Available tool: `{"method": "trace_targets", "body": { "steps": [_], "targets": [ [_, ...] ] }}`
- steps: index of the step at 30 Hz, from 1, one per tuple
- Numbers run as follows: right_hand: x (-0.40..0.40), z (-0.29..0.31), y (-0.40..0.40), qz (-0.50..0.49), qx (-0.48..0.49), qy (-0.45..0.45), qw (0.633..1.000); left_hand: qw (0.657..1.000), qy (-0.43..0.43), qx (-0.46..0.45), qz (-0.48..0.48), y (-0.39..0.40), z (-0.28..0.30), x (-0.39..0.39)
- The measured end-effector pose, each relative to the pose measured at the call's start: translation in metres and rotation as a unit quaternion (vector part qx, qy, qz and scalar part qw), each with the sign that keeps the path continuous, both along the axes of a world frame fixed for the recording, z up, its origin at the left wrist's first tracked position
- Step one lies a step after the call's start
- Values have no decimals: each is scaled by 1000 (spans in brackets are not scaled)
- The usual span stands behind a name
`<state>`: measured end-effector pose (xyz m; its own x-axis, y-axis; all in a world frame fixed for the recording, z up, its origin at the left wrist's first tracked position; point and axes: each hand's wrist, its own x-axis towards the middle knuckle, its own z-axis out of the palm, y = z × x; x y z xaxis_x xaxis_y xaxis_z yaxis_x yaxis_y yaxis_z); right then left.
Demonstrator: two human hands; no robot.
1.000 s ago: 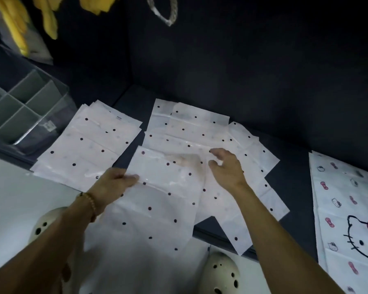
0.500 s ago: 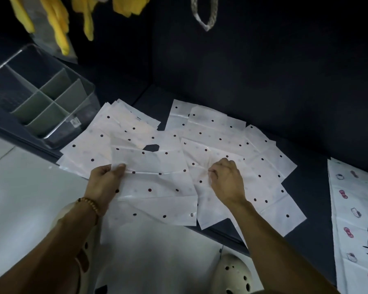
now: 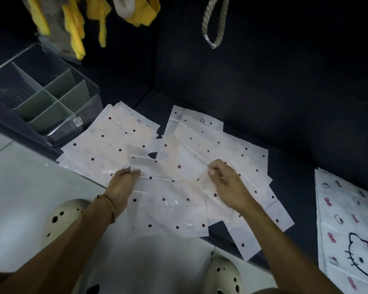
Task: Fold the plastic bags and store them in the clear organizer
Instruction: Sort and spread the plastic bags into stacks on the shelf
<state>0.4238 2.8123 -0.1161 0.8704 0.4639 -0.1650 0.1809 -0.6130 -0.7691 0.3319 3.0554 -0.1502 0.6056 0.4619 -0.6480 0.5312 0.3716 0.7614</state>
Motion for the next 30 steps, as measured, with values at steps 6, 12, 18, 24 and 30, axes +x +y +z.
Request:
{"method": "trace_targets", "body": {
  "steps": [6,12,18,24,30],
  "targets": [
    [-44,-20,18,207,-122,-55,969,996,-36,-52,-63,-17,8,8],
    [-26,-32,-18,-310,-170,-65,933,990,-48,62,-117,-22,-13,0],
    [-4,-47,-48,-408,-196,116,884,990,-13,49,-133,-25,-25,2],
    [1,-50,-62,-460,-1,100,882,983,8,129,-132,-30,-23,11],
    [7,10,-79,-418,193,63,886,981,14,126,-146,-30,-22,9]
  ]
}}
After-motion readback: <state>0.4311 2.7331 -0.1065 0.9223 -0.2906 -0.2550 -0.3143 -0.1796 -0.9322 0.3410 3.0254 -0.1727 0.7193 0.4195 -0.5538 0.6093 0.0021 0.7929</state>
